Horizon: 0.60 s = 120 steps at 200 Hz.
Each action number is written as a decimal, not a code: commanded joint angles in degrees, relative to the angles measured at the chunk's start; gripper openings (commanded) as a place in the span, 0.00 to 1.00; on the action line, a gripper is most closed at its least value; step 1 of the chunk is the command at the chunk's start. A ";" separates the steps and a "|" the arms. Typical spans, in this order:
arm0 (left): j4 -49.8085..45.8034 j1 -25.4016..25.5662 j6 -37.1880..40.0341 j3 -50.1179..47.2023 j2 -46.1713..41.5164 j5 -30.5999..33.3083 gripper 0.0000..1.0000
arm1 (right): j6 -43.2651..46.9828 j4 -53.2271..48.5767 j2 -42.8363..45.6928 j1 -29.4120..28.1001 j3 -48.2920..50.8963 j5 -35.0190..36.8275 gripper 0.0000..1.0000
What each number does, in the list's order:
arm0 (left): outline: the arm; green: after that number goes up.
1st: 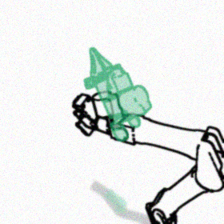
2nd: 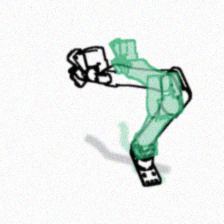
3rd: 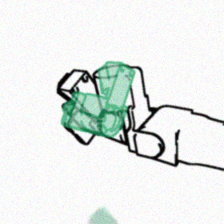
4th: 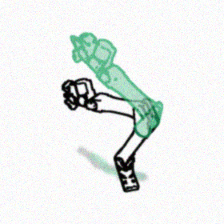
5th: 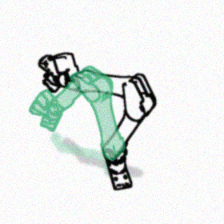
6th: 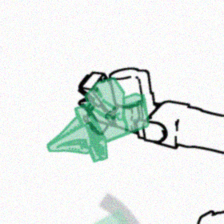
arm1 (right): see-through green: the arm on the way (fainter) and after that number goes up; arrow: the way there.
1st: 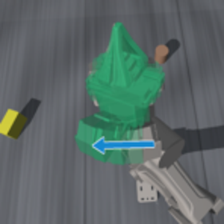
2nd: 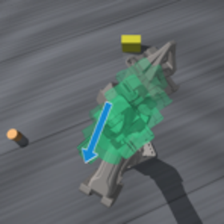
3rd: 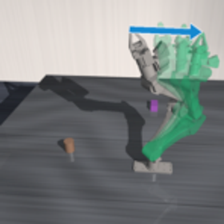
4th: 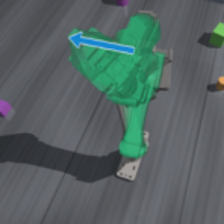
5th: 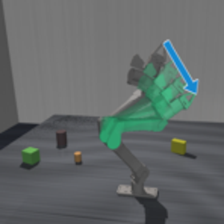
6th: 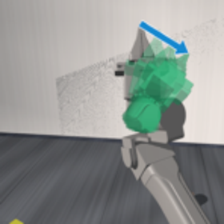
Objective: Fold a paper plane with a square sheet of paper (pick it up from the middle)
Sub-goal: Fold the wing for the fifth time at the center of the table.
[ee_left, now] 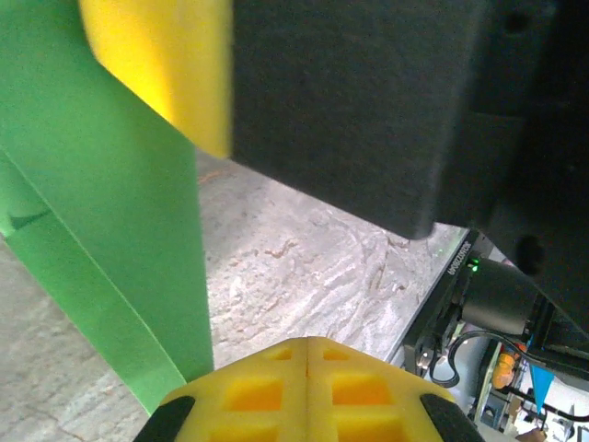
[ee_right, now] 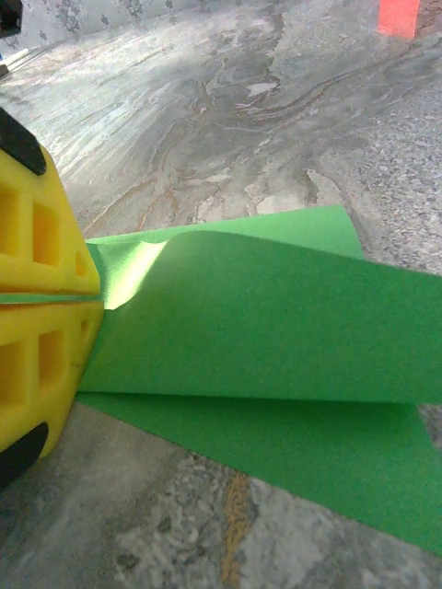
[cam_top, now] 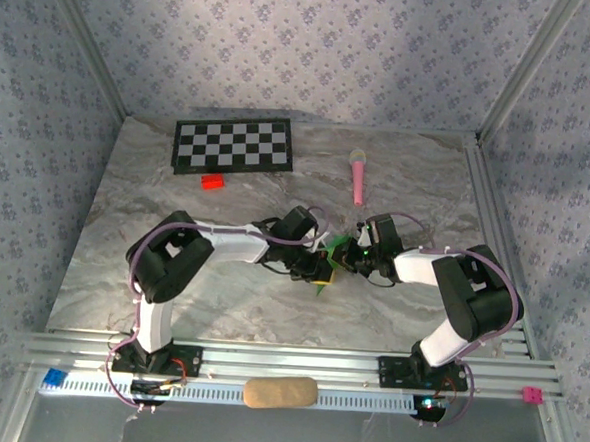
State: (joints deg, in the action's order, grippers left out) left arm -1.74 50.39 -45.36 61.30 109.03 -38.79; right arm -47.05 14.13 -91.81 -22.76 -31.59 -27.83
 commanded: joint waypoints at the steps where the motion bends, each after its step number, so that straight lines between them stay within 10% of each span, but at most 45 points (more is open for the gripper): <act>1: -1.79 0.43 2.19 2.64 1.26 1.02 0.03 | 0.98 -6.01 -2.23 -0.70 0.67 3.67 0.12; 120: -6.35 2.25 5.15 -0.24 2.84 6.10 0.04 | 1.01 -5.87 -3.20 -0.64 0.90 3.75 0.12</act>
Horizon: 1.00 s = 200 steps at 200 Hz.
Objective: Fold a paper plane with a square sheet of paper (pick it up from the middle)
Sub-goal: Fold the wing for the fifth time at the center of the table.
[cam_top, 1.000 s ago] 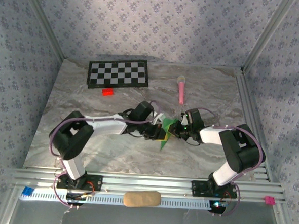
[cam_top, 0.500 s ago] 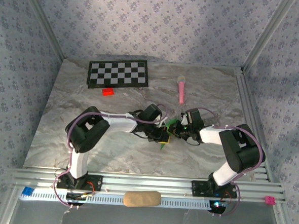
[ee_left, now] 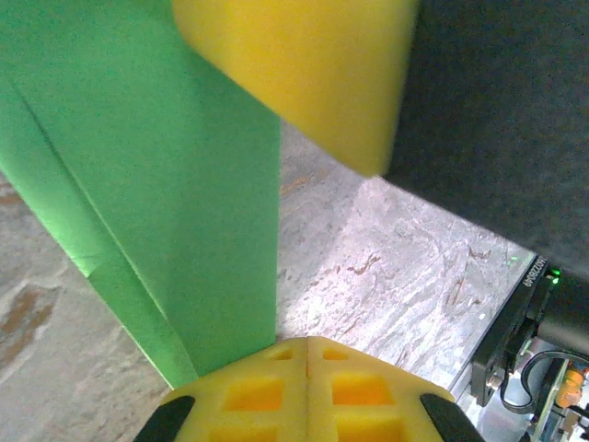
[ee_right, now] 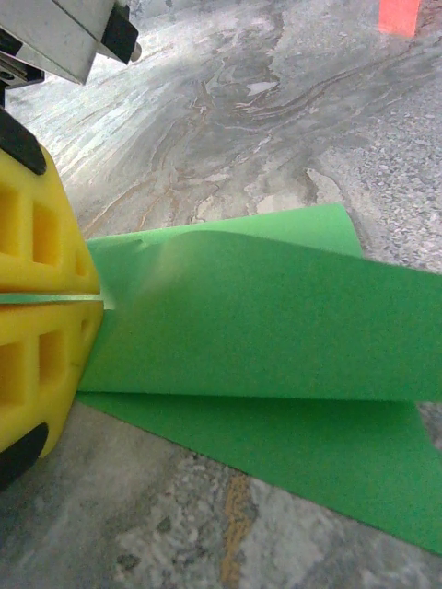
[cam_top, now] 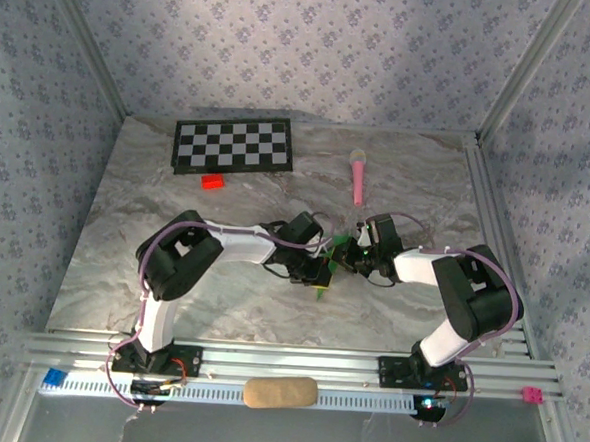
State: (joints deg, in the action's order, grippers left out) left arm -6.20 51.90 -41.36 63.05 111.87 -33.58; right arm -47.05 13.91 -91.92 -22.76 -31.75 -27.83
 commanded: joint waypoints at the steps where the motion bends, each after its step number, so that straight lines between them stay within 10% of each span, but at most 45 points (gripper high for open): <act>1: -1.89 0.79 1.13 -2.06 0.00 0.89 0.04 | 1.05 -5.65 -3.13 -0.67 1.02 3.80 0.12; 200: -6.21 4.69 2.52 -15.68 -9.03 5.99 0.05 | 1.18 -6.35 -2.81 -0.44 1.38 4.18 0.12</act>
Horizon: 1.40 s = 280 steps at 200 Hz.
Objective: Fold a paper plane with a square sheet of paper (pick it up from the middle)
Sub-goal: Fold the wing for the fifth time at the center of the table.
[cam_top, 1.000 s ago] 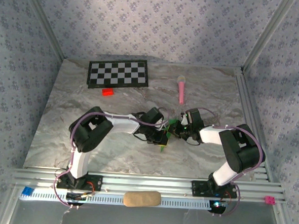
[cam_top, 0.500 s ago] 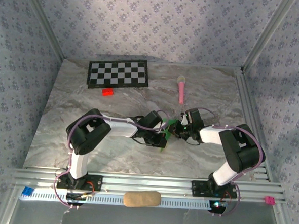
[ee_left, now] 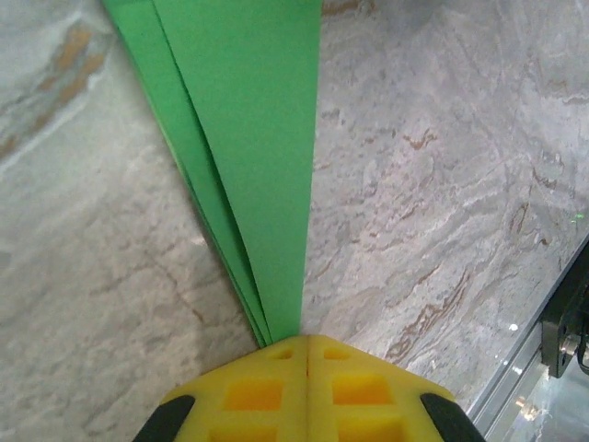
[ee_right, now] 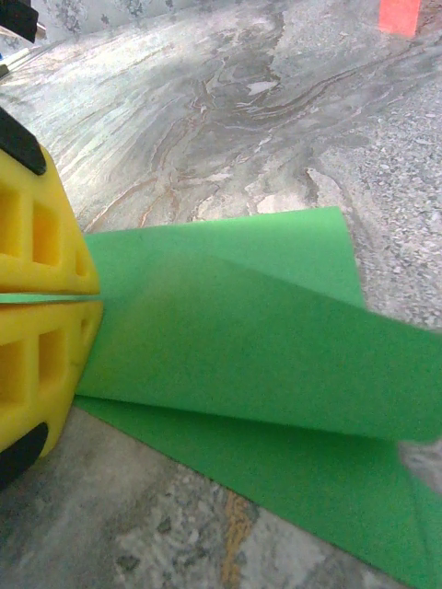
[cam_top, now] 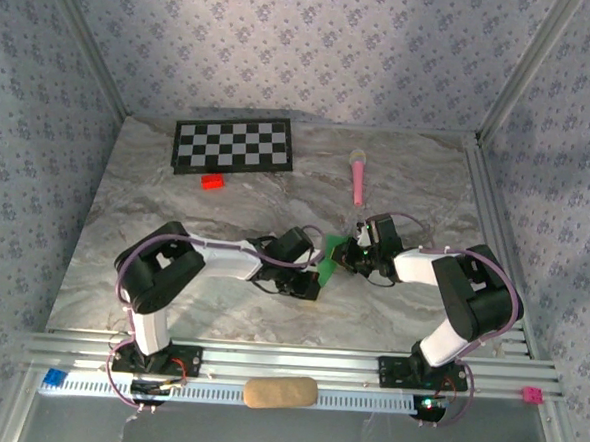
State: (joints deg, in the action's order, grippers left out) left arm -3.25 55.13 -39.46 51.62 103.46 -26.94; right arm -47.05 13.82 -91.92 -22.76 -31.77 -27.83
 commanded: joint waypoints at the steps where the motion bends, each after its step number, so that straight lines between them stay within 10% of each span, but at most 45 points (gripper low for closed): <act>1: -9.11 1.46 0.62 -4.34 -0.66 -0.70 0.05 | 1.22 -6.27 -2.82 -0.44 1.43 4.19 0.12; 98: 3.67 -1.38 -3.66 -7.95 -12.05 -7.62 0.05 | 0.92 -6.15 -2.61 -0.61 1.20 4.04 0.12; 280: -0.19 -5.56 -1.17 9.80 5.91 -1.21 0.06 | 0.79 -5.65 -2.70 -0.79 0.83 3.46 0.13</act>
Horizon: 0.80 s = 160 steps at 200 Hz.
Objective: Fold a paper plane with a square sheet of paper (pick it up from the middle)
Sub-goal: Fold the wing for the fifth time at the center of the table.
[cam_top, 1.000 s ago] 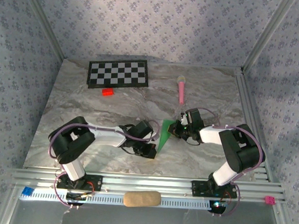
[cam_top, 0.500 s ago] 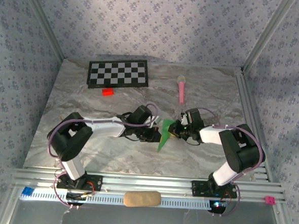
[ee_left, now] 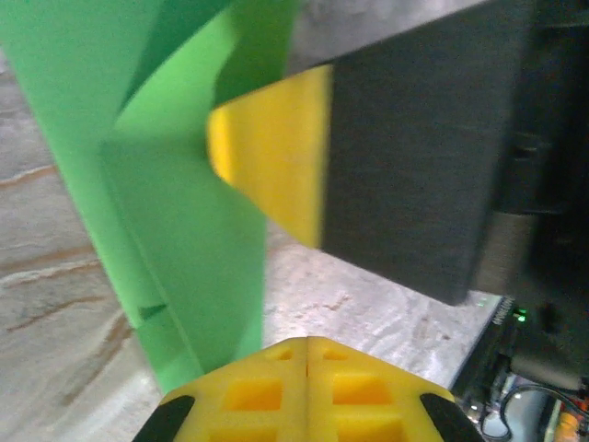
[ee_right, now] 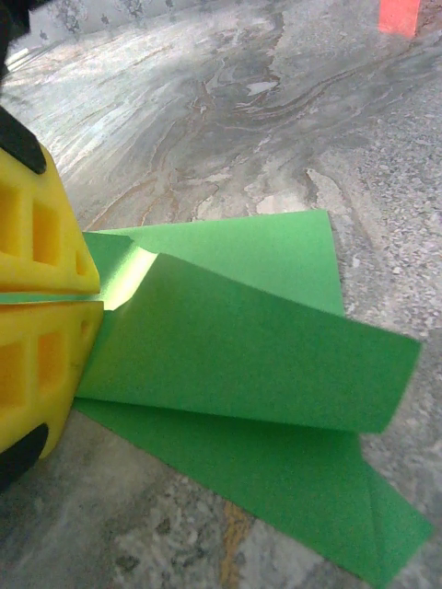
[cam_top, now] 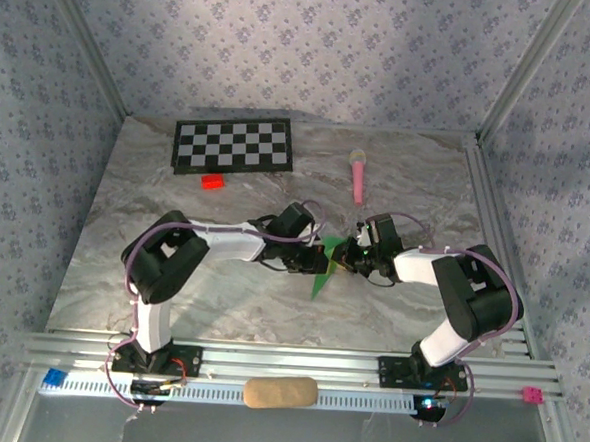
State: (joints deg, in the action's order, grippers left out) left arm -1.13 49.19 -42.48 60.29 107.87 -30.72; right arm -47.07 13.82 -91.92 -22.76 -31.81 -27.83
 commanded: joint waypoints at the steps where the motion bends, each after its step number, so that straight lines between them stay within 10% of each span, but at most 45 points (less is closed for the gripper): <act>1: -2.35 0.38 1.95 1.13 1.52 2.63 0.06 | 0.74 -5.65 -2.68 -0.79 0.88 3.47 0.13; 160: -4.51 2.04 6.79 -9.87 1.22 6.44 0.00 | 5.37 -10.23 12.93 0.74 1.05 3.63 0.17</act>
State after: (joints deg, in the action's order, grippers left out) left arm 1.76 50.43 -38.48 54.96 107.59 -26.24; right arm -45.71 7.51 -82.59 -21.80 -30.74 -25.47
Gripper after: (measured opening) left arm 0.063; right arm 0.171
